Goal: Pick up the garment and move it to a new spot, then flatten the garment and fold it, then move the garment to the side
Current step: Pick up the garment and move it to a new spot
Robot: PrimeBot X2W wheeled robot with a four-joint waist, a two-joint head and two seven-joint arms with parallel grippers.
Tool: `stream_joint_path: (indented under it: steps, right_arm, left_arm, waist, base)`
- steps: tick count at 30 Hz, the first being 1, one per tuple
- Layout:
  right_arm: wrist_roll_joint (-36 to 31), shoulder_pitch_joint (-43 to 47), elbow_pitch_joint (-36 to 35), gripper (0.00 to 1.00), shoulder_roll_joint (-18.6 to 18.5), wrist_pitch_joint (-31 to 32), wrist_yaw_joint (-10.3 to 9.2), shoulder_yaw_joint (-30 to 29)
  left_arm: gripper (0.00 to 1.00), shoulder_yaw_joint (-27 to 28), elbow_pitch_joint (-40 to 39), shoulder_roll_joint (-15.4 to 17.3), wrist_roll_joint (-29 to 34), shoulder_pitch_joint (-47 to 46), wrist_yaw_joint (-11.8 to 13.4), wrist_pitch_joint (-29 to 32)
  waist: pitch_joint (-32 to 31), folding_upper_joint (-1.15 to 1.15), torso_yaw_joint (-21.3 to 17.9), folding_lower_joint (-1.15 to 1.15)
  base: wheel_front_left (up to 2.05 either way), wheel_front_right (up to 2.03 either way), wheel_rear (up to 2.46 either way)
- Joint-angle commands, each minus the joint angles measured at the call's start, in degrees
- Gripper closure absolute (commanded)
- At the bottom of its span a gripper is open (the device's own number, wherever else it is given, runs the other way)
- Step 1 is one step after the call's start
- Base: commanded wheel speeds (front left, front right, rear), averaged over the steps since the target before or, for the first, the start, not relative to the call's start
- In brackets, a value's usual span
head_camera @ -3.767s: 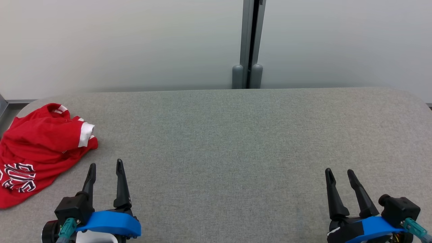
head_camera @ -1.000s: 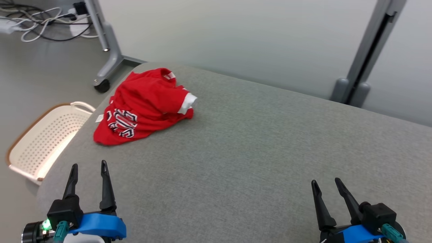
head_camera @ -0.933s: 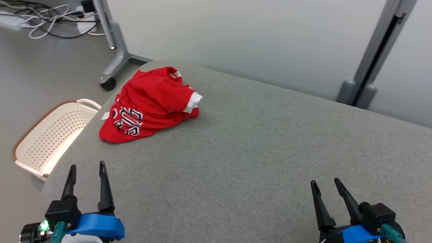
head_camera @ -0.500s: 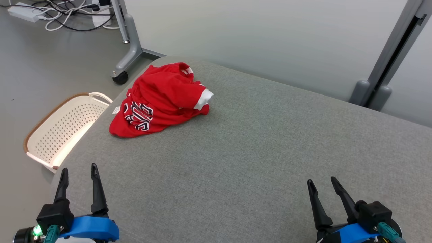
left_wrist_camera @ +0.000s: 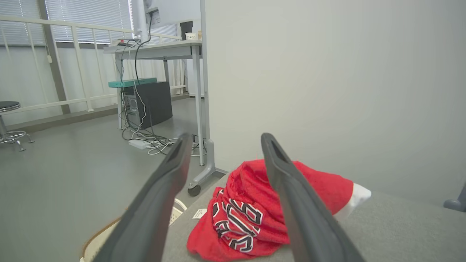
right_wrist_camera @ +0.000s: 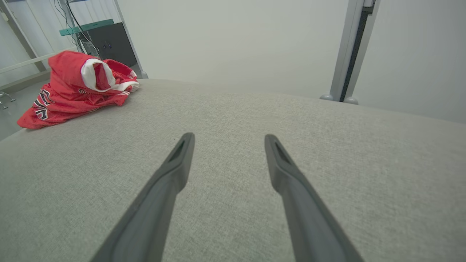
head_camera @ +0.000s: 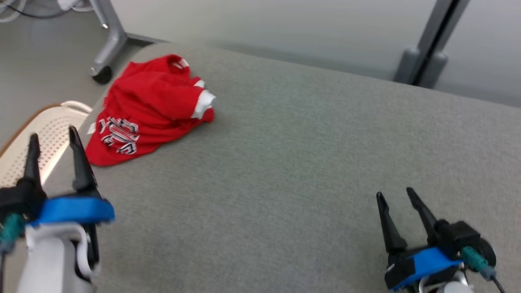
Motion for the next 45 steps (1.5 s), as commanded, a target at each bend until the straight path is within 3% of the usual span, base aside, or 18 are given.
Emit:
stream_joint_path:
  steps: [1,9,14,19,29,41,42,43,45]
  right_arm:
    - [-0.71,-1.01,-0.96,0.00,-0.39,0.35,0.03,-0.26]
    - [-2.61,-3.18,-6.00,0.00,-0.38,1.41,0.03,-1.11]
    - [-3.13,-4.37,-9.88,0.00,-0.37,1.86,0.03,-1.44]
    - [-4.20,-4.69,-13.16,0.00,-0.37,2.63,0.03,-2.36]
    - [-4.81,-5.66,-16.44,0.00,-0.37,3.85,0.03,-2.88]
    - [-4.69,-5.98,-16.95,0.00,-0.37,4.44,0.03,-2.36]
    - [-4.53,-5.96,-16.86,0.00,-0.37,4.48,0.03,-2.26]
    - [-4.32,-5.92,-16.71,0.00,-0.37,4.44,0.03,-2.17]
    - [-4.03,-5.75,-16.45,0.00,-0.38,4.38,0.03,-2.05]
  left_arm:
    - [0.00,0.24,0.37,0.89,-0.54,-3.29,-0.39,-0.24]
    - [0.00,2.05,4.14,4.65,-2.18,-16.19,-1.80,0.52]
    - [0.00,2.99,9.92,8.33,-2.49,-23.31,-2.82,1.36]
    - [0.00,2.74,17.22,9.95,-3.51,-28.49,-4.00,2.67]
    - [0.00,-0.81,33.91,9.98,-5.17,-33.01,-7.97,10.60]
    - [0.00,-4.48,46.56,8.33,-7.52,-33.69,-9.62,22.32]
    - [0.60,-4.74,47.01,8.48,-7.58,-33.83,-9.65,22.65]
    - [1.00,-4.84,47.33,8.55,-7.75,-33.90,-9.70,22.71]
    - [1.00,-5.24,47.56,8.63,-7.89,-34.03,-9.74,22.42]
  waist:
    - [1.36,0.00,-0.91,0.00]
    - [8.26,0.00,-5.99,0.00]
    - [12.27,0.00,-9.37,0.00]
    - [15.36,0.00,-10.95,0.00]
    - [18.05,0.00,-11.86,0.00]
    - [17.39,0.00,-12.10,0.00]
    - [17.26,0.00,-12.17,0.00]
    - [17.00,0.00,-12.28,0.00]
    - [16.50,0.00,-12.43,0.00]
  base:
    - [0.00,0.00,0.00]
    - [0.00,0.00,0.00]
    - [0.00,0.00,0.00]
    - [0.00,0.00,0.00]
    - [0.00,0.00,0.00]
    - [0.00,0.00,0.00]
    - [0.00,0.00,0.00]
    - [0.00,0.00,0.00]
    - [0.00,0.00,0.00]
